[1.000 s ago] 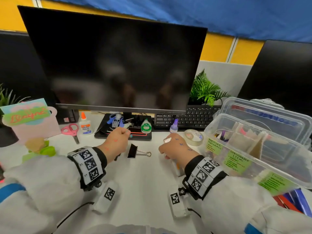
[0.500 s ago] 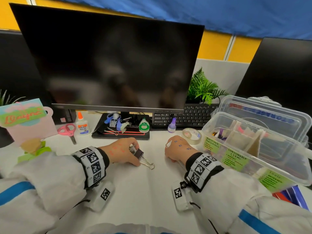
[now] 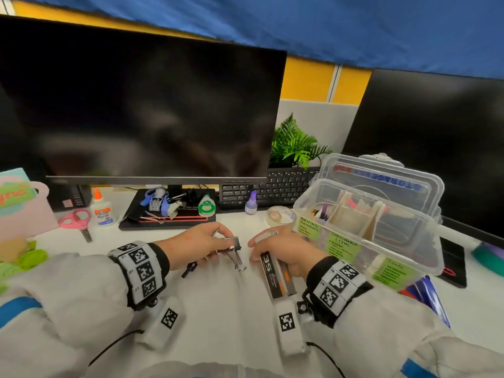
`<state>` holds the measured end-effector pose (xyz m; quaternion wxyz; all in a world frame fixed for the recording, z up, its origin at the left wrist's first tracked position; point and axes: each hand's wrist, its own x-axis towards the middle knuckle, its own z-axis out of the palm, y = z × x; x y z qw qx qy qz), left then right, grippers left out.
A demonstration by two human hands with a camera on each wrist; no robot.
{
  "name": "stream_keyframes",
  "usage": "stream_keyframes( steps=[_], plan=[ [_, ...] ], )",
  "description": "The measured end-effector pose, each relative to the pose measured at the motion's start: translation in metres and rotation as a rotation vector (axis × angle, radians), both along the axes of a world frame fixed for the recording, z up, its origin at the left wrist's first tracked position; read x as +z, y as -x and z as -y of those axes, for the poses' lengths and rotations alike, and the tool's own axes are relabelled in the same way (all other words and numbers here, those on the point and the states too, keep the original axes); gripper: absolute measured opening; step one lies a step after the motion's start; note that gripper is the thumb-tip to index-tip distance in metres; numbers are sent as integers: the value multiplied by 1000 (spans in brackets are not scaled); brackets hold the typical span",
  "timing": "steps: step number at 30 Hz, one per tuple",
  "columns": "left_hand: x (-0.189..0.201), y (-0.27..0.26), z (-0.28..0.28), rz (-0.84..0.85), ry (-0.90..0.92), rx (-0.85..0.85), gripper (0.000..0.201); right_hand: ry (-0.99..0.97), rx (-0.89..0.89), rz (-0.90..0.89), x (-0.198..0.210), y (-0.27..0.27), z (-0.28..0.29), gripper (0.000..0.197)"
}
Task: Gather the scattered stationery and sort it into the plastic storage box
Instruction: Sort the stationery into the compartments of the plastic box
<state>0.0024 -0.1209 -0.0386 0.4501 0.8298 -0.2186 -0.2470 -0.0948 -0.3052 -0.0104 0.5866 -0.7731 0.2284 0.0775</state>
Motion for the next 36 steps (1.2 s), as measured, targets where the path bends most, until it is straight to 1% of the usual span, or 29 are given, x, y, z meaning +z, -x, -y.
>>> stream_keyframes(
  steps=[1, 2, 3, 4, 6, 8, 9, 11, 13, 15, 16, 18, 20, 22, 24, 25, 27, 29, 30, 32, 34, 36],
  plan=[
    [1, 2, 4, -7, 13, -63, 17, -7, -25, 6, 1, 3, 2, 20],
    [2, 5, 9, -15, 23, -116, 21, -16, -31, 7, 0, 4, 3, 25],
    [2, 6, 14, -24, 33, -142, 25, -29, -20, -2, 2, 8, 4, 38],
    [2, 8, 20, -37, 48, -139, 29, -50, -13, -14, 2, 11, 5, 46],
    [0, 12, 33, -87, 127, -87, 34, -72, -20, -3, 1, 18, 7, 43],
    [-1, 17, 48, -185, 265, -31, 31, -86, -72, 36, -1, 24, 11, 51],
    [0, 21, 56, -237, 332, -18, 26, -70, -108, 60, 1, 27, 13, 52],
    [8, 31, 71, -310, 438, -14, 15, 23, -154, 135, 9, 32, 18, 46],
    [20, 39, 86, -323, 524, 28, 14, 157, -182, 224, 21, 35, 28, 36],
    [35, 41, 101, -317, 596, 114, 15, 185, -253, 311, 38, 40, 44, 29],
    [43, 42, 107, -293, 621, 129, 14, 179, -298, 349, 45, 44, 54, 27],
    [53, 42, 119, -140, 592, 65, 13, 139, -397, 403, 62, 54, 74, 26],
    [57, 41, 128, 143, 451, -40, 17, 70, -434, 417, 77, 64, 92, 22],
    [58, 44, 135, 419, 296, -120, 19, 11, -412, 383, 86, 70, 108, 22],
    [56, 49, 144, 579, 210, -219, 23, 10, -389, 310, 91, 74, 119, 23],
    [54, 53, 148, 623, 147, -247, 23, 36, -384, 255, 91, 74, 123, 21],
    [49, 56, 154, 662, 59, -240, 24, 102, -364, 156, 91, 71, 127, 18],
    [43, 55, 159, 670, 56, -200, 28, 206, -322, 64, 91, 64, 129, 12],
    [43, 55, 160, 660, 68, -186, 29, 269, -297, 24, 92, 60, 129, 13],
    [43, 56, 162, 646, 76, -181, 29, 358, -252, -65, 94, 52, 131, 22],
    [43, 57, 162, 650, 69, -179, 27, 365, -187, -171, 95, 44, 136, 27],
    [43, 57, 162, 643, 81, -177, 26, 320, -113, -275, 97, 39, 141, 22]
  ],
)
